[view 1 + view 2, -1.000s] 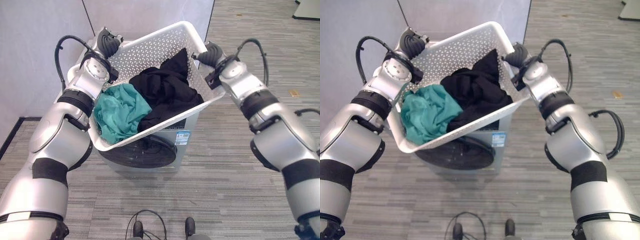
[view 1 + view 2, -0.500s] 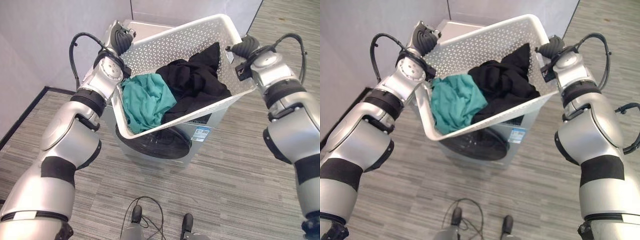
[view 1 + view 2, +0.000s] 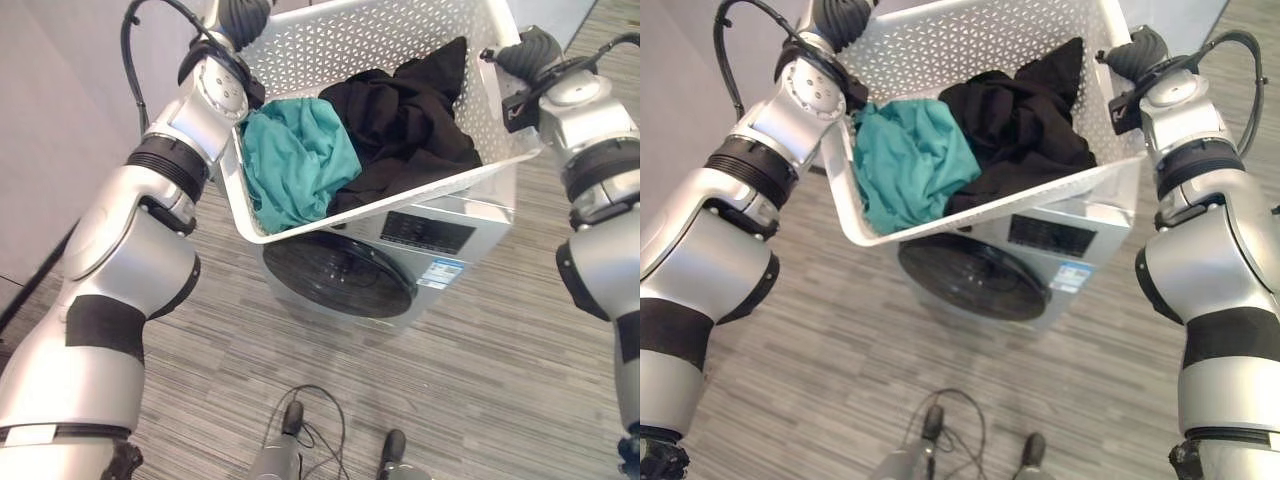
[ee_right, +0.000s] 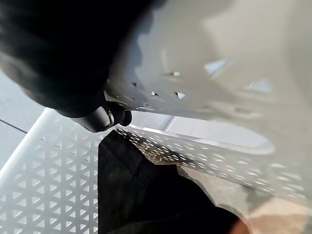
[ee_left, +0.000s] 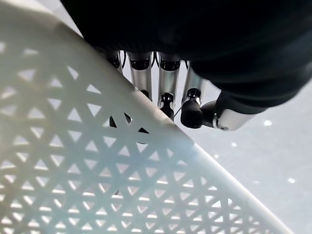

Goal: Grab the laundry basket,head to the washer,open it,put in the laundry and shut it.

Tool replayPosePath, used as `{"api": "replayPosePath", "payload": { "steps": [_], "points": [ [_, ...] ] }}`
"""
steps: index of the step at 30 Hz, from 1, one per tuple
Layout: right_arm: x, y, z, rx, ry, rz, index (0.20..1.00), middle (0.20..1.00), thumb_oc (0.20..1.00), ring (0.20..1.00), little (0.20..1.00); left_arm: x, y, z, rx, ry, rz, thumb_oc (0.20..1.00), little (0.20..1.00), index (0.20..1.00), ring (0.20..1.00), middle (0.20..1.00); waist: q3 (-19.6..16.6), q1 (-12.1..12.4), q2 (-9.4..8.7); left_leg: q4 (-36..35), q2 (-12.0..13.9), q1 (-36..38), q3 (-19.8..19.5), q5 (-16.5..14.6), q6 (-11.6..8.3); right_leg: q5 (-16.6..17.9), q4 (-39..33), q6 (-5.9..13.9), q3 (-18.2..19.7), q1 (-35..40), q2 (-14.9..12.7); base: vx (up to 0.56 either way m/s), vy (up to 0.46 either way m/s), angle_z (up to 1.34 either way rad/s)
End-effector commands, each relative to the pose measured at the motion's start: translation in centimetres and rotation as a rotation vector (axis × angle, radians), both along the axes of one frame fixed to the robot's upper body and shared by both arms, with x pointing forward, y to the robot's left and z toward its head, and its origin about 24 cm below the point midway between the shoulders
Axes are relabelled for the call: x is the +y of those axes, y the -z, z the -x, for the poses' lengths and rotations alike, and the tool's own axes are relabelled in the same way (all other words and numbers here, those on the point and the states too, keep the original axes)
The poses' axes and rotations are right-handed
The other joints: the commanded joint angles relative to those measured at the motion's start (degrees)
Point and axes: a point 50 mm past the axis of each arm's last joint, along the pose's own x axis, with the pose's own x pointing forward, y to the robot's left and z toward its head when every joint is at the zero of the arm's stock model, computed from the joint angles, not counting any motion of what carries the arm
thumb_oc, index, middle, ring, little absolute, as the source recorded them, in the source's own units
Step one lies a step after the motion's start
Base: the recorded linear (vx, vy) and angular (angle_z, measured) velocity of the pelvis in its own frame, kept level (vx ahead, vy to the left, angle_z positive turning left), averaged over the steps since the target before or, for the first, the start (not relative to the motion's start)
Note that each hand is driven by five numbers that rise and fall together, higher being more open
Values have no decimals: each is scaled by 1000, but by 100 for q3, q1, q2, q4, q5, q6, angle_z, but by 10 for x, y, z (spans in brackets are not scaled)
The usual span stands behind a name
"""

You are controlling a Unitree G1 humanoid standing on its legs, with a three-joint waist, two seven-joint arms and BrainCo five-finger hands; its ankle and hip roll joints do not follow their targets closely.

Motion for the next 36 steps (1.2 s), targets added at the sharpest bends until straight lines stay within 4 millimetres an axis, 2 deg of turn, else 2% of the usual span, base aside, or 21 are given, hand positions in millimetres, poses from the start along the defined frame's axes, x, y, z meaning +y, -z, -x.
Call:
{"api": "replayPosePath", "payload": {
  "steps": [1, 2, 3, 4, 5, 6, 8, 10, 11, 12, 13, 14, 16, 17, 19, 23, 24, 29, 34, 35, 36],
  "points": [
    [-57, 1, 19, -66, 326, -255, 200, 200, 200, 200, 200, 13, -11, 1, 13, -37, -40, 200, 200, 200, 200, 200, 184, 306, -38, -11, 21, 1113, 166, -480, -188, 674, -961, 160, -493, 413, 32, 259, -73, -5],
    [-57, 9, 18, -41, 333, -249, 200, 200, 200, 200, 200, 19, -9, 0, 20, -52, -32, 200, 200, 200, 200, 200, 123, 394, -65, -1, 23, 1312, 273, -582, -261, 873, -1506, 170, -1118, 559, -11, 366, -106, -21],
    [-60, 19, 18, -11, 348, -241, 200, 200, 200, 200, 200, 22, -4, -1, 37, -61, -41, 200, 200, 200, 200, 200, 50, 411, -99, 48, 32, 1395, 302, -565, -280, 917, -1680, 135, -1238, 576, -42, 487, -216, -5],
    [-71, 39, 20, 29, 380, -241, 200, 200, 200, 200, 200, 25, 13, -4, 73, -59, -31, 200, 200, 200, 200, 200, -20, 333, -200, 724, 47, 1321, 314, -461, -421, 827, -1932, 1, -982, 897, 120, 439, -199, 18],
    [-71, 42, 20, 27, 369, -242, 200, 200, 200, 200, 200, 35, 17, -4, 88, -73, -20, 200, 200, 200, 200, 200, 30, 348, -243, 1778, 83, 1008, 396, -116, -634, 768, -2062, -152, -907, 1237, 296, 309, -159, 67],
    [-71, 41, 20, 26, 369, -242, 200, 200, 200, 200, 200, 35, 17, -4, 88, -73, -20, 200, 200, 200, 200, 200, 26, 332, -260, 1784, 58, 977, 386, -90, -629, 792, -2079, -151, -918, 1225, 273, 134, -41, 74],
    [-67, 51, 18, 32, 362, -267, 200, 200, 200, 200, 200, 41, 17, -4, 84, -76, 12, 200, 200, 200, 200, 200, 100, 300, -347, 2445, 185, 494, 395, 225, -724, 674, -2149, -278, -789, 1412, 347, 52, -8, -3],
    [-71, 57, 19, 47, 376, -266, 200, 200, 200, 200, 200, 50, 12, -1, 69, -89, 41, 200, 200, 200, 200, 200, 81, 305, -392, 1616, 678, 327, 647, 36, -671, 512, -2124, -190, -670, 1511, 374, 146, 105, -35],
    [-76, 62, 21, 60, 389, -260, 200, 200, 200, 200, 200, 53, 8, 0, 66, -95, 35, 200, 200, 200, 200, 200, 66, 332, -393, 1072, 820, 336, 604, 69, -652, 459, -2082, -166, -553, 1533, 400, 239, 207, -19],
    [-78, 76, 22, 101, 394, -226, 200, 200, 200, 200, 200, 61, 13, -1, 83, -108, 43, 200, 200, 200, 200, 200, -19, 277, -296, 422, 1005, 416, 449, 174, -632, 364, -1928, -150, -448, 1513, 419, 158, 142, -27],
    [-78, 76, 22, 102, 394, -225, 200, 200, 200, 200, 200, 62, 14, -1, 85, -109, 44, 200, 200, 200, 200, 200, -22, 280, -293, 400, 1011, 435, 458, 178, -633, 354, -1914, -151, -441, 1512, 421, 145, 156, -51],
    [-83, 88, 25, 117, 409, -256, 200, 200, 200, 200, 200, 66, 18, -1, 89, -120, 60, 200, 200, 200, 200, 200, -56, 206, -249, 389, 998, 453, 486, 206, -663, 343, -1868, -131, -451, 1552, 401, 77, 113, -55],
    [-80, 104, 24, 146, 390, -273, 200, 200, 200, 200, 200, 68, 23, -1, 101, -113, 69, 200, 200, 200, 200, 200, -71, 130, -247, 409, 864, 538, 559, 130, -669, 432, -1810, -97, -377, 1577, 297, 121, 230, -55],
    [-75, 124, 25, 206, 379, -278, 200, 200, 200, 200, 200, 68, 26, -2, 111, -115, 59, 200, 200, 200, 200, 200, -110, 90, -211, 217, 784, 739, 683, 79, -625, 479, -1805, -48, -326, 1630, 212, 107, 216, -49],
    [-72, 130, 24, 222, 368, -285, 200, 200, 200, 200, 200, 67, 26, -2, 111, -115, 64, 200, 200, 200, 200, 200, -110, 81, -212, 135, 728, 831, 723, 57, -592, 520, -1794, -19, -275, 1631, 174, 54, 161, -62],
    [-54, 150, 20, 299, 326, -264, 200, 200, 200, 200, 200, 68, 27, -3, 122, -123, 75, 200, 200, 200, 200, 200, -95, 103, -208, -49, 613, 1008, 819, -17, -459, 579, -1765, 61, -114, 1539, 98, -3, 129, -25],
    [-42, 157, 17, 329, 303, -268, 200, 200, 200, 200, 200, 64, 26, -3, 125, -117, 77, 200, 200, 200, 200, 200, -103, 120, -215, -162, 595, 1094, 861, -31, -423, 621, -1806, 119, -85, 1535, 57, -4, 71, -27],
    [-25, 165, 14, 374, 269, -266, 200, 200, 200, 200, 200, 62, 28, -5, 156, -159, 24, 200, 200, 200, 200, 200, -140, 175, -233, -345, 565, 1181, 882, -8, -375, 679, -1894, 184, -70, 1524, 24, 1, 29, -8],
    [-28, 156, 13, 388, 277, -212, 200, 200, 200, 200, 200, 70, 27, -5, 188, -211, -12, 200, 200, 200, 200, 200, -163, 141, -251, -432, 567, 1197, 874, 25, -387, 719, -1961, 209, -92, 1544, 6, 1, 12, 0],
    [-37, 145, 14, 383, 293, -168, 200, 200, 200, 200, 200, 74, 26, -5, 197, -228, -13, 200, 200, 200, 200, 200, -170, 103, -258, -465, 576, 1204, 868, 38, -398, 733, -1984, 220, -102, 1545, 6, -1, 16, 4],
    [-37, 145, 14, 383, 293, -168, 200, 200, 200, 200, 200, 74, 26, -5, 197, -228, -13, 200, 200, 200, 200, 200, -169, 102, -258, -465, 576, 1205, 868, 38, -399, 733, -1984, 220, -103, 1546, 6, -5, 22, 3]
  ]
}}
